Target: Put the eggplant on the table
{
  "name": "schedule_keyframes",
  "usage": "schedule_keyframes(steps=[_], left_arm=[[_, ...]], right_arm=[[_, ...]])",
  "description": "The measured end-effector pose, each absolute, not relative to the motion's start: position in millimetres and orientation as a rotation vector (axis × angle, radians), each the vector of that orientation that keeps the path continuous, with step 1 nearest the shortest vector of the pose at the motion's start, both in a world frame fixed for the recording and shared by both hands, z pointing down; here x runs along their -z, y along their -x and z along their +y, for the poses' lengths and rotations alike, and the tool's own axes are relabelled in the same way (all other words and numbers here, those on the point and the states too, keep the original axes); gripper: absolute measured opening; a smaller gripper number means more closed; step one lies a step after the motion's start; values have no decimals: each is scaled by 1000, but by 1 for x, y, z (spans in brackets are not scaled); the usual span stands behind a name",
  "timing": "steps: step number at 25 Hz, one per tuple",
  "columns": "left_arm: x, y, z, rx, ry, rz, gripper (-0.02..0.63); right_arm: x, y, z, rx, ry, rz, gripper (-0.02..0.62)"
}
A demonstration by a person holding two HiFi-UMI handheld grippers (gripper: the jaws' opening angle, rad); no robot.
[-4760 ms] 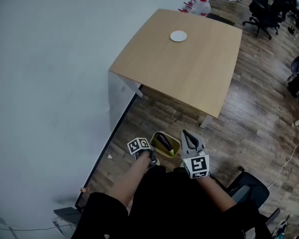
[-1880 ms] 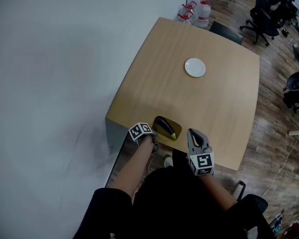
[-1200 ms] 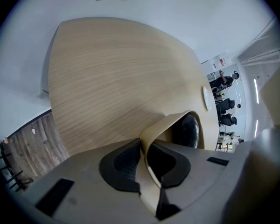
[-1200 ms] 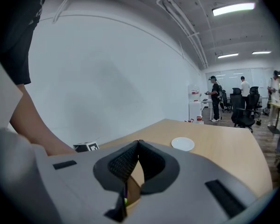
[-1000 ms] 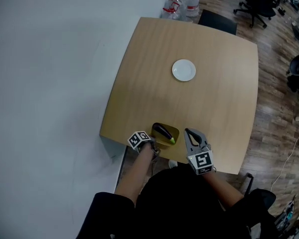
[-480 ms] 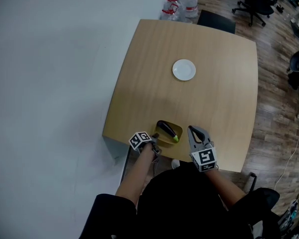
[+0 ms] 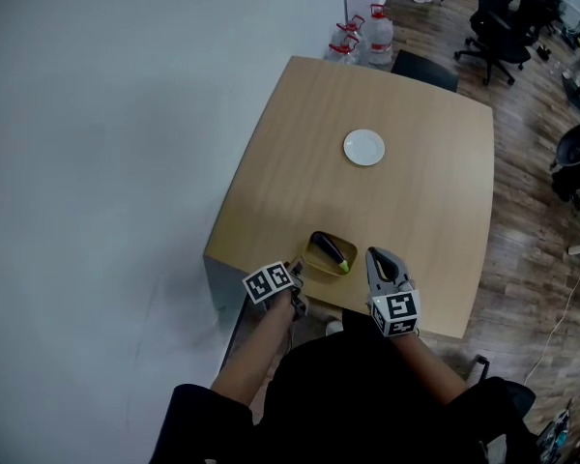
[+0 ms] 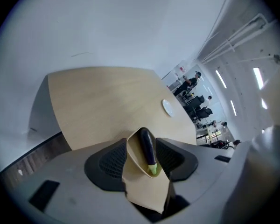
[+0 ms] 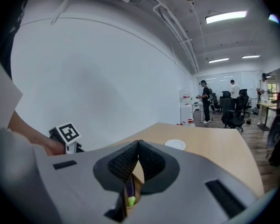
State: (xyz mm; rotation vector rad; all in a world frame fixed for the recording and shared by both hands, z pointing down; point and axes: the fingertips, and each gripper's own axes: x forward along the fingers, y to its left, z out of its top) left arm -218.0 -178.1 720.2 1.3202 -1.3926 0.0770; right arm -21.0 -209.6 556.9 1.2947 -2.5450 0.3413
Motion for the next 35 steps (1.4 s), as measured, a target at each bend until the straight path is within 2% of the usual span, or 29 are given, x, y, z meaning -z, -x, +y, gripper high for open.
schedule_keyframes(steps=[5, 17, 19, 21, 35], left_arm=[[-653, 218, -161, 118, -1482, -1443, 172], [-511, 166, -90, 147, -2114, -1610, 167], [-499, 158, -80, 165, -2172, -1614, 82], [-491, 154, -73, 163, -2208, -1629, 29], [-482, 151, -65, 113, -2335, -1649, 15]], right_arm=[[-551, 25, -182, -350, -1277, -2529, 60], [-487, 31, -116, -256, -1311, -2613, 60], [-479, 32, -107, -243, -1312, -2622, 60], [-473, 34, -99, -236, -1313, -2627, 60], [-470, 15, -81, -150, -1376, -2574, 60]])
